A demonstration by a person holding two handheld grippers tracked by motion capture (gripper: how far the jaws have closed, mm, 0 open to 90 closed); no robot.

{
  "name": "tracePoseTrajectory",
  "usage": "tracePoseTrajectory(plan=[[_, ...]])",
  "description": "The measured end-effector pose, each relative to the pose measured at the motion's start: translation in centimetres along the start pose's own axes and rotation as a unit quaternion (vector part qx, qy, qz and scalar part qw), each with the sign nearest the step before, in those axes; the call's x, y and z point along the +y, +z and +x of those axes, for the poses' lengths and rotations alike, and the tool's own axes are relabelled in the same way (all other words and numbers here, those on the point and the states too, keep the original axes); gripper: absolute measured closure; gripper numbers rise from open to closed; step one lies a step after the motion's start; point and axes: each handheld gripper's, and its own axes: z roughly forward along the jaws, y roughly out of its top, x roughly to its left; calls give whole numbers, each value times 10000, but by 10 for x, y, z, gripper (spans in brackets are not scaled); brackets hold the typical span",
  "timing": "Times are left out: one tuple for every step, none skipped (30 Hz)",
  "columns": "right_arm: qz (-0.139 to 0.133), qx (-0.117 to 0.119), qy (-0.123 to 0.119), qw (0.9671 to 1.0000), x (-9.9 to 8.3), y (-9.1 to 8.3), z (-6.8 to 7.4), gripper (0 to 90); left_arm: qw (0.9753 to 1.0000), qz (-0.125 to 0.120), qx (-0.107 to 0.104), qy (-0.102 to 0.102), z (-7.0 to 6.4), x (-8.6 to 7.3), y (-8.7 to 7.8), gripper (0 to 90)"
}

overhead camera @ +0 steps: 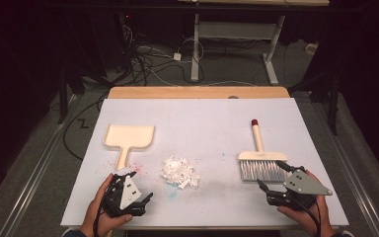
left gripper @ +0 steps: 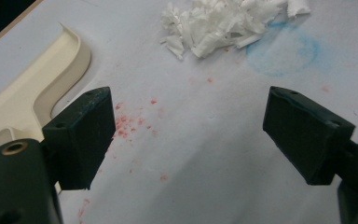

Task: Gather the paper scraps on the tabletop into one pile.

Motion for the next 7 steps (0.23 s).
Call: tracePoseTrajectory(plan=[[14,-3,-2,10000,0,1,0,198,10000,-12,6,-20,0,0,0,159],[31,-16,-7,10000,-1,1,-1,197,10000,-15,9,-27,0,0,0,159],[30,-10,-17,10000,-1,2,-1,197,10000,-21,18,-39,0,0,0,158],[33,-8,-18,10000,-1,2,-1,197,10000,-26,19,-52,0,-1,0,159],[59,-28,-40,10000,-1,2,0,197,10000,-17,19,-62,1,-1,0,159],[73,-43,-69,9999,0,3,0,197,10000,4,28,-54,1,-1,1,159],[63,-32,-81,9999,0,3,1,197,10000,17,32,-55,1,-1,1,159]])
